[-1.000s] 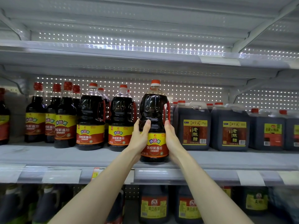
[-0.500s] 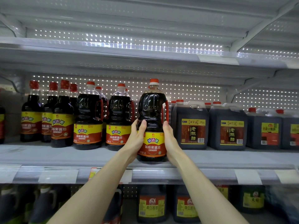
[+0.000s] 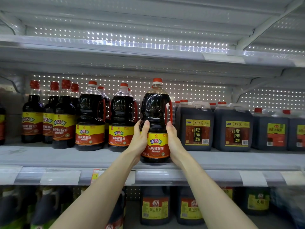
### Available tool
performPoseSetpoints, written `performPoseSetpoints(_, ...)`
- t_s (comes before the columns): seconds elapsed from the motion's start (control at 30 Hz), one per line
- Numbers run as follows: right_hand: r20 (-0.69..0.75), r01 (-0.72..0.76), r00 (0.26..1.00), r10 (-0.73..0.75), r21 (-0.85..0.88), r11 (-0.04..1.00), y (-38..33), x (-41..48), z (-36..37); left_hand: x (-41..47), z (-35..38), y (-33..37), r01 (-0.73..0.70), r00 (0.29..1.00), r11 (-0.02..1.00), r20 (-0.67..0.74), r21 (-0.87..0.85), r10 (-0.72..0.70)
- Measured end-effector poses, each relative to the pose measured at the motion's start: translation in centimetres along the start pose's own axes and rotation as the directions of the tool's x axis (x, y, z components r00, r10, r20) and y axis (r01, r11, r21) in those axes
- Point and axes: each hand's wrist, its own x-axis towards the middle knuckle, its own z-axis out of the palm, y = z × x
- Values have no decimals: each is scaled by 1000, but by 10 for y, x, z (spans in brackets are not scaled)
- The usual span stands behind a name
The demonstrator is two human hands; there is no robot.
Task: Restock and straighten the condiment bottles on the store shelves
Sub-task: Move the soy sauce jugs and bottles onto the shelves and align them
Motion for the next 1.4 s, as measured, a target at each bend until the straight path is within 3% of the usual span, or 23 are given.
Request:
performPoseSetpoints(0.6,-59,-30,998,24,-98,995,-13,-10,3,-10,-2,12,8,999,997,-31,76,-6)
performPoseSetpoints(0.8,-149,68,983,-106,-243,968,-27,-37,2,-35,-5,20,-48,997,975,-41,215,59)
performPoseSetpoints(1.07,-177,118,966,-191,-355,927,-21,-99,2,-92,-8,18,-140,987,962,-46,236,155)
performPoseSetpoints(1.4,-216,12,972,-89,-332,943,33,-177,-35,-179,-3,-26,-53,998,961,-31,272,63)
